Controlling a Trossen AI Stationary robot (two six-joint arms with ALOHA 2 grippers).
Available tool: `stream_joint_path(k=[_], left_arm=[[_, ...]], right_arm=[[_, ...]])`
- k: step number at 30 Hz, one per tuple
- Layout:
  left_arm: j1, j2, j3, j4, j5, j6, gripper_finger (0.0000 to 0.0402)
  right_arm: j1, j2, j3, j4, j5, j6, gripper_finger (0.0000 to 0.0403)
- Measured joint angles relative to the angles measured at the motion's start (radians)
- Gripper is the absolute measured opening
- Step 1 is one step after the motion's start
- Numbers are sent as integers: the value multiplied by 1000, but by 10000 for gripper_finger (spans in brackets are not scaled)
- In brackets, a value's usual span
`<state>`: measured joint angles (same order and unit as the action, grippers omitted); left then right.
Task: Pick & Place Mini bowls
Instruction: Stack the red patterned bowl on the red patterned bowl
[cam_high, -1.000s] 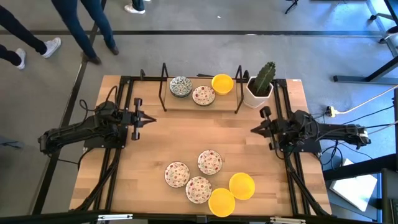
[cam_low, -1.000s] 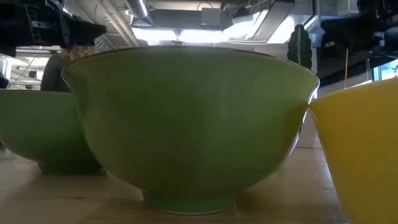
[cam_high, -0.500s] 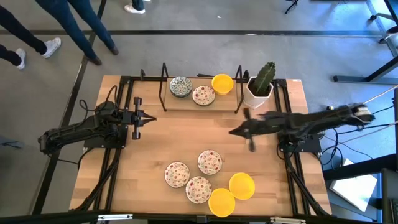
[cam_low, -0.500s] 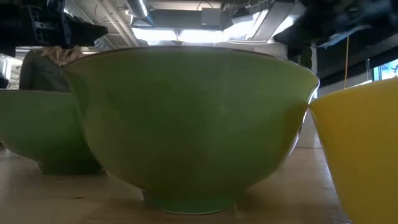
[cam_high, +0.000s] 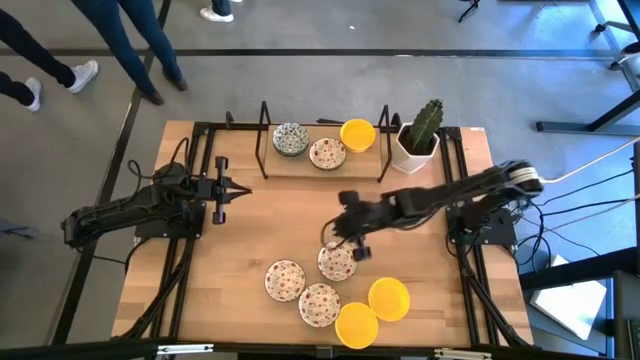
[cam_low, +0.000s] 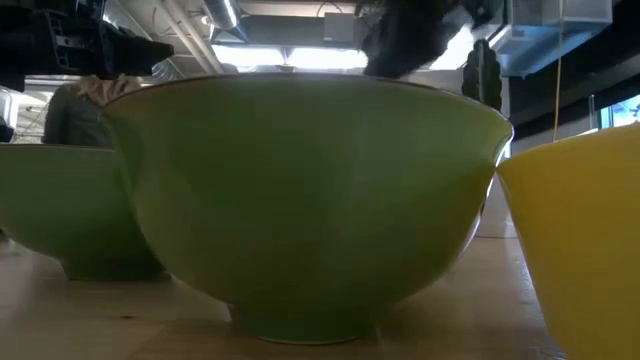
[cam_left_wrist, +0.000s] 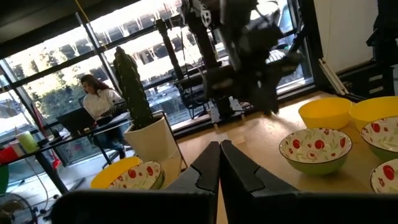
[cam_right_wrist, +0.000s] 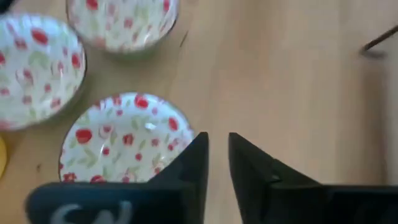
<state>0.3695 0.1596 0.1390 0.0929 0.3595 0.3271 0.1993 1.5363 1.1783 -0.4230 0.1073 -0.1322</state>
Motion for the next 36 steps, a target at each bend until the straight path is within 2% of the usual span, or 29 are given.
stream_joint_path(k=[8,14,24,36], left_arm=[[0,0,0,0,0,0,6],[0,0,0,0,0,0,6],[0,0,0,0,0,0,6],[0,0,0,0,0,0,6]], right_arm=[[31,174,33,13,-67,-56,175],[32,194,33,22,-90,-69,244],[-8,207,28,-62,-92,29,256],[-25,228,-53,27,-91,50,251]])
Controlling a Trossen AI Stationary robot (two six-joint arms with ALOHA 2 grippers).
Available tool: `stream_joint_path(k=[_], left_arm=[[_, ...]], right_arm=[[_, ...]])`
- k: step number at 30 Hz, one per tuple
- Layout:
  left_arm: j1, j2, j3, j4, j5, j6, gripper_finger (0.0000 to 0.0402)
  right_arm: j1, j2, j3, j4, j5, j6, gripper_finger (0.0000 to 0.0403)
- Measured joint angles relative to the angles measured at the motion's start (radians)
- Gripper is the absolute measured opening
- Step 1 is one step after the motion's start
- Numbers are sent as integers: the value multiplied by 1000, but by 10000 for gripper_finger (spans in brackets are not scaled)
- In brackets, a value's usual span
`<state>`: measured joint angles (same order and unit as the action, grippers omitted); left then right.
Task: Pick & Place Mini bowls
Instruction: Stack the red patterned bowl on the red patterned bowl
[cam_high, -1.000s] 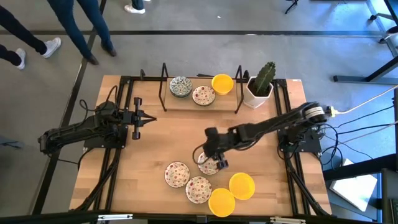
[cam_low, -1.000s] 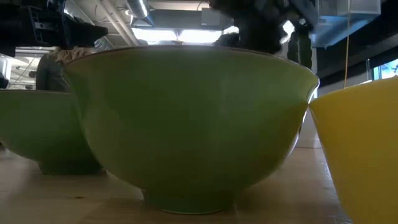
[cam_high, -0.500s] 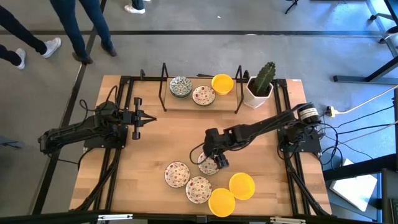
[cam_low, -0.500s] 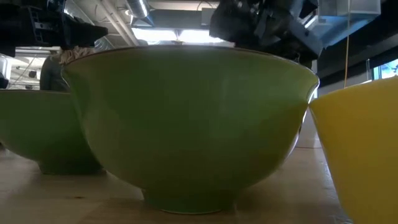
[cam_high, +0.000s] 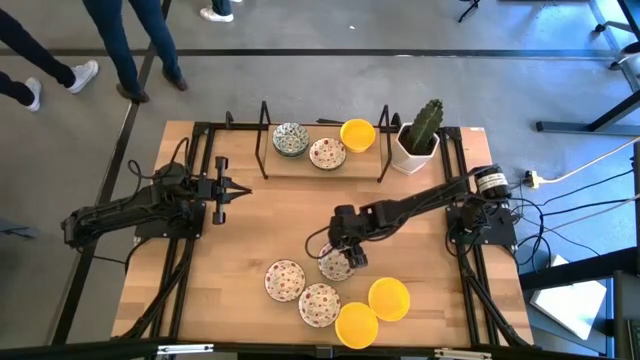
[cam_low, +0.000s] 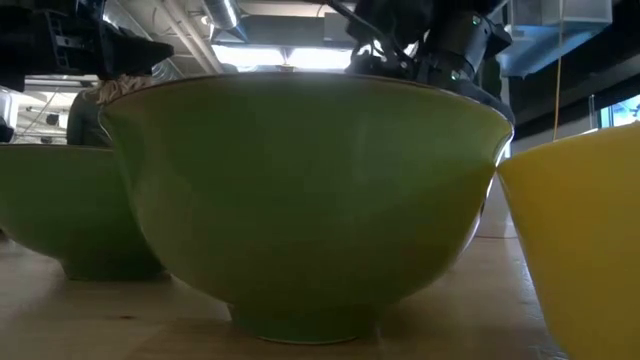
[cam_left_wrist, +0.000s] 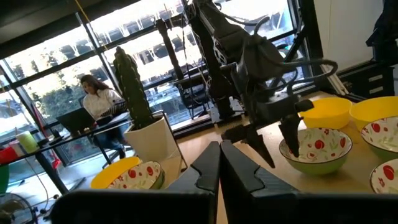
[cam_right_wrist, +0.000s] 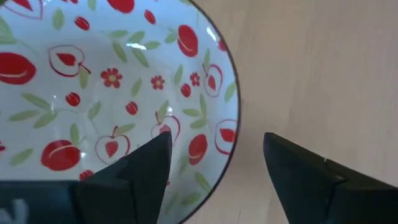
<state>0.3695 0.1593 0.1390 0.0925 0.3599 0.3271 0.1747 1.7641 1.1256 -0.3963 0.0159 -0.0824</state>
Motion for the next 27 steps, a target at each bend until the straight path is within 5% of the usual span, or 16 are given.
stream_joint_path(k=[7,20,27], left_arm=[[0,0,0,0,0,0,6],[0,0,0,-1,0,0,6],[0,0,0,-3,0,0,6]], right_arm=[[-1,0,-33,43,-1,1,202],[-34,-8,-27,55,-19,38,21],[-67,-29,4,18,-79,15,26]])
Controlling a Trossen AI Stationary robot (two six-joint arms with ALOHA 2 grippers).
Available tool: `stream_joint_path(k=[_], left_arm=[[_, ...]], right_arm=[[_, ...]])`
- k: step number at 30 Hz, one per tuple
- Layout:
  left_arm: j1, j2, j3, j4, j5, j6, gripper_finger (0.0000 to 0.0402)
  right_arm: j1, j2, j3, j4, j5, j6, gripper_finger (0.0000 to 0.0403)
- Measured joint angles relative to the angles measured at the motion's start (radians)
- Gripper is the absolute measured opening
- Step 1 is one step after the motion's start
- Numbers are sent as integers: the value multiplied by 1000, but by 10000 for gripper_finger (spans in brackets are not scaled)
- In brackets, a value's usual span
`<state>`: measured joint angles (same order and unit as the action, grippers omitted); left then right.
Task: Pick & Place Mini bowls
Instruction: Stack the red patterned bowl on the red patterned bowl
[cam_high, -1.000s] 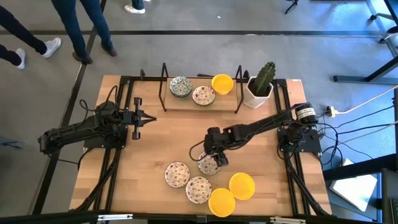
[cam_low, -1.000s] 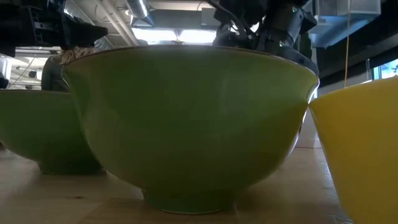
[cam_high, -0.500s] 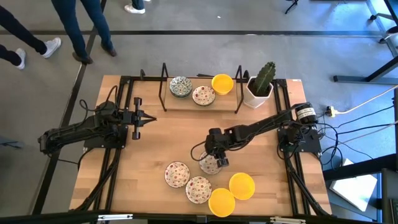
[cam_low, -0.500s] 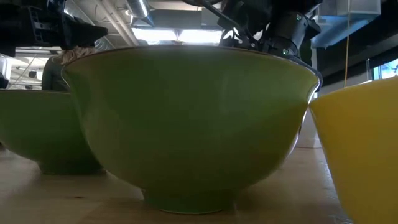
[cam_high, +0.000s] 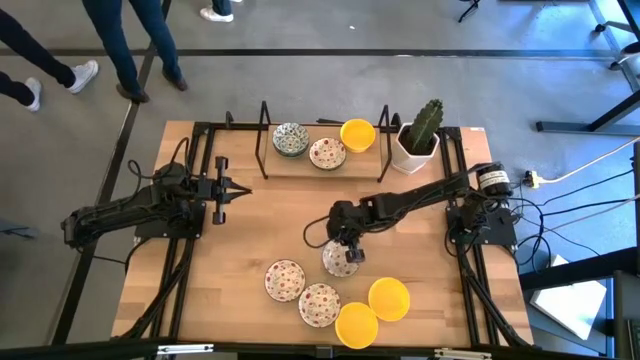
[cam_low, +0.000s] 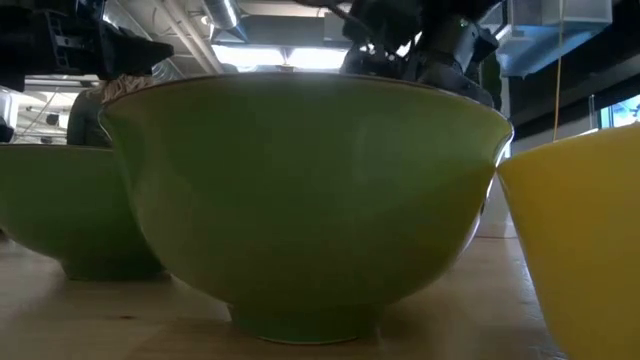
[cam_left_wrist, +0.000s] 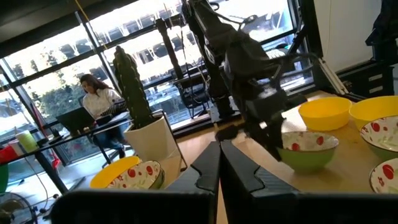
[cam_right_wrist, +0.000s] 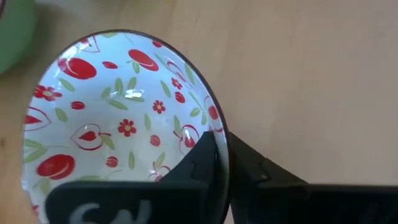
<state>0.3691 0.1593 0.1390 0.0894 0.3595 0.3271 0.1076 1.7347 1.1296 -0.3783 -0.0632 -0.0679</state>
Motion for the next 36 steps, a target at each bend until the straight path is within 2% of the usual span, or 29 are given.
stream_joint_path(k=[5,11,15,20,26,36], left_arm=[[0,0,0,-22,-2,16,6],[0,0,0,-34,-3,26,6],[0,0,0,-34,-3,26,6],[0,0,0,-34,-3,26,6],[0,0,0,-34,-3,27,6],[0,0,0,-34,-3,27,6]], right_arm=[[-17,-140,12,-23,-2,-17,14],[-26,-387,6,-100,30,20,14],[-16,-567,-20,-79,47,19,14],[-16,-820,-179,8,47,14,14],[-16,-1101,-490,219,45,39,14],[-16,-1397,-796,366,44,51,20]])
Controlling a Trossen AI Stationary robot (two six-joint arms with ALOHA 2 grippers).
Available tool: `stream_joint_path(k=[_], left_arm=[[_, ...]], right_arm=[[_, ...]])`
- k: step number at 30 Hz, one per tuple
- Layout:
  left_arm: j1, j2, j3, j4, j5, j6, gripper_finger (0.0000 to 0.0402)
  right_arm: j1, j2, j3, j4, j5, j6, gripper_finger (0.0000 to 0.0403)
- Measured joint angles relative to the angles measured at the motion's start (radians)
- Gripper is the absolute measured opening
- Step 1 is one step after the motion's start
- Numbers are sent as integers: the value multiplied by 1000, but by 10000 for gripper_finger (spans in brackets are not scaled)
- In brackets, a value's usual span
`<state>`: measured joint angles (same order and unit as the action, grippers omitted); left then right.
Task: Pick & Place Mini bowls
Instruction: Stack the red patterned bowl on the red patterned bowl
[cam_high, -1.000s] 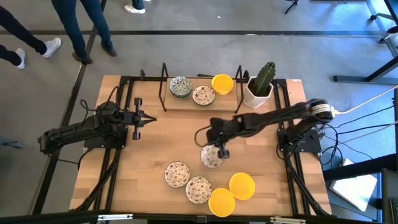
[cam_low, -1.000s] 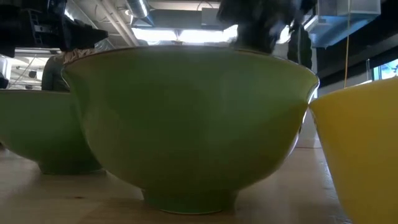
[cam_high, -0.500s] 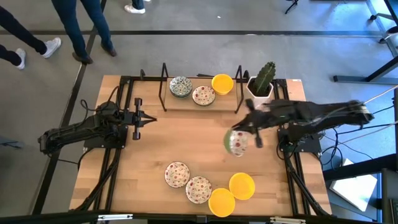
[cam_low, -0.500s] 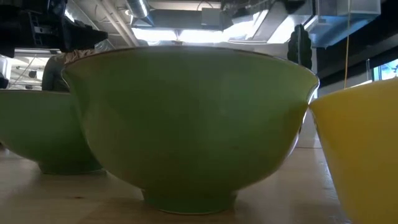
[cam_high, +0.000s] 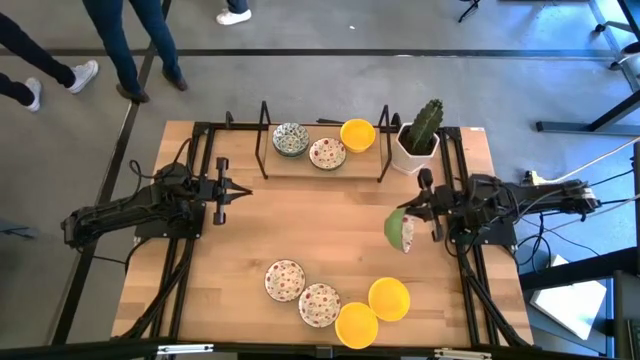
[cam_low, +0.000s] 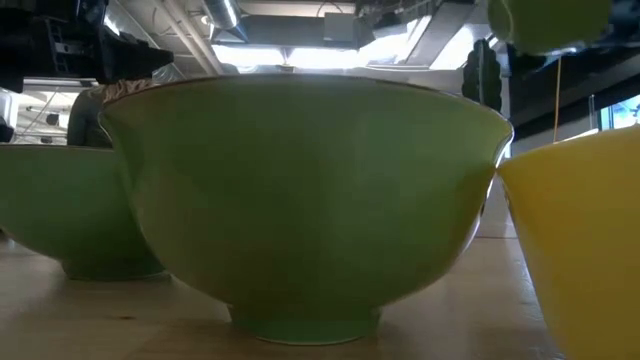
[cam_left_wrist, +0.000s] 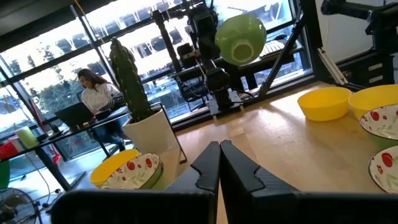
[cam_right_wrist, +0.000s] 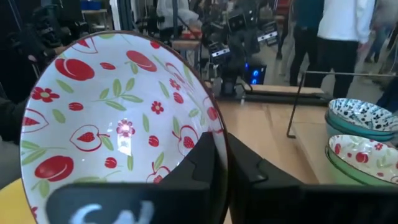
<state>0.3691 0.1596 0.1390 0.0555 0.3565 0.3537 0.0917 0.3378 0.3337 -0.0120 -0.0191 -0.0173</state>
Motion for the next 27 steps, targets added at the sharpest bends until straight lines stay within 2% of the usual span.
stream_joint_path(k=[7,27], left_arm=[[0,0,0,0,0,0,6],[0,0,0,0,0,24,6]], right_arm=[[0,-76,-102,73,80,-50,16],[0,-74,-145,106,72,-57,17]])
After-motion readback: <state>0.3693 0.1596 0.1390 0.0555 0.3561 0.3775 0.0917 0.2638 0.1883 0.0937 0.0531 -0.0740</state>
